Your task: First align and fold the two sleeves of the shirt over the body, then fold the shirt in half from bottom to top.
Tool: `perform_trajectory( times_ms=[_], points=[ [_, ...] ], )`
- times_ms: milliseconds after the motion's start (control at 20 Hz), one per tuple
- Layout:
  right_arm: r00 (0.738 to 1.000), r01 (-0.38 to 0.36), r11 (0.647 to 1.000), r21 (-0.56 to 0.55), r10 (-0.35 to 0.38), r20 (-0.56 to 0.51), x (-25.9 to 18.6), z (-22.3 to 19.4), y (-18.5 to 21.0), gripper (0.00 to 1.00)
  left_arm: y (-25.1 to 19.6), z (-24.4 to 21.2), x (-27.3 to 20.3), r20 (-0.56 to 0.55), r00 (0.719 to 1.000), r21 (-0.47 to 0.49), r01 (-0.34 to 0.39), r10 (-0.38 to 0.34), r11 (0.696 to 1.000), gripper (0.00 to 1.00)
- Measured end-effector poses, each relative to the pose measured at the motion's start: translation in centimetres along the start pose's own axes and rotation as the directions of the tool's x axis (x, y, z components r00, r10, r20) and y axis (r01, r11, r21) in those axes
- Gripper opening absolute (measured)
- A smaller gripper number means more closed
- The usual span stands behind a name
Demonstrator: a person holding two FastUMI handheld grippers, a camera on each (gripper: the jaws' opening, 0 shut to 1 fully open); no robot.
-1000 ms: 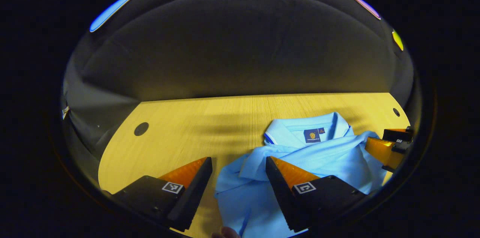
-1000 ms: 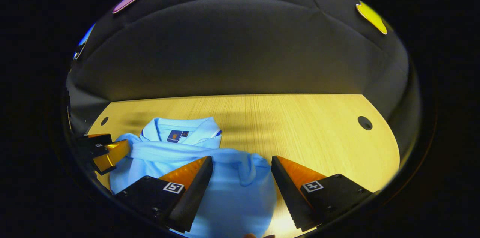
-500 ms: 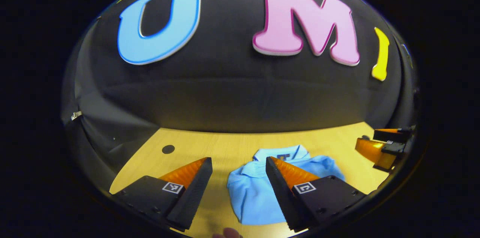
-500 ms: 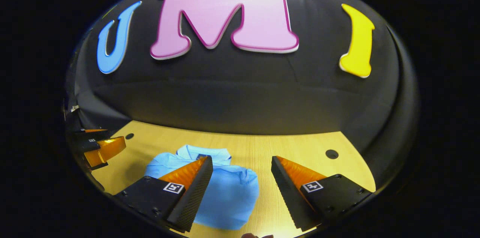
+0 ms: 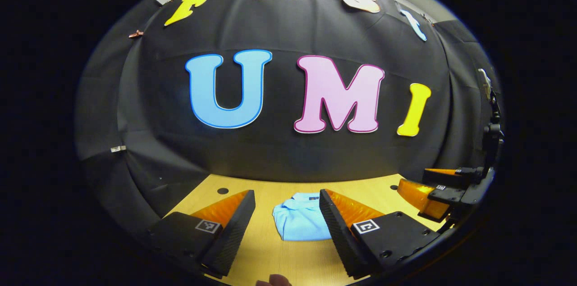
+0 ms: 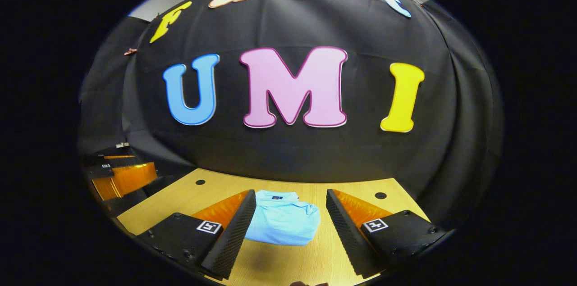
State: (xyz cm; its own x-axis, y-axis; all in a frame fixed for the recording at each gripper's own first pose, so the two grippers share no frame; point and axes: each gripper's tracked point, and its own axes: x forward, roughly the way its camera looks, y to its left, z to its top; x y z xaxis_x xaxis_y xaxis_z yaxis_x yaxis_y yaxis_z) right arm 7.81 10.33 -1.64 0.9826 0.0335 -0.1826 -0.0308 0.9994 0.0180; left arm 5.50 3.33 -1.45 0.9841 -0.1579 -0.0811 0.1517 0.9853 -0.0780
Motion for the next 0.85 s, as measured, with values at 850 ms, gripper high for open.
perform_trajectory(
  times_ms=[850],
  points=[
    [0.994, 0.054, 0.998, 0.012, -0.055, 0.094, -11.0, 2.9, 3.5, 0.97, 3.0, -1.2, -9.5, -0.006, 1.0, -0.024, 0.02, -0.021, 1.0, 0.91]
  ],
)
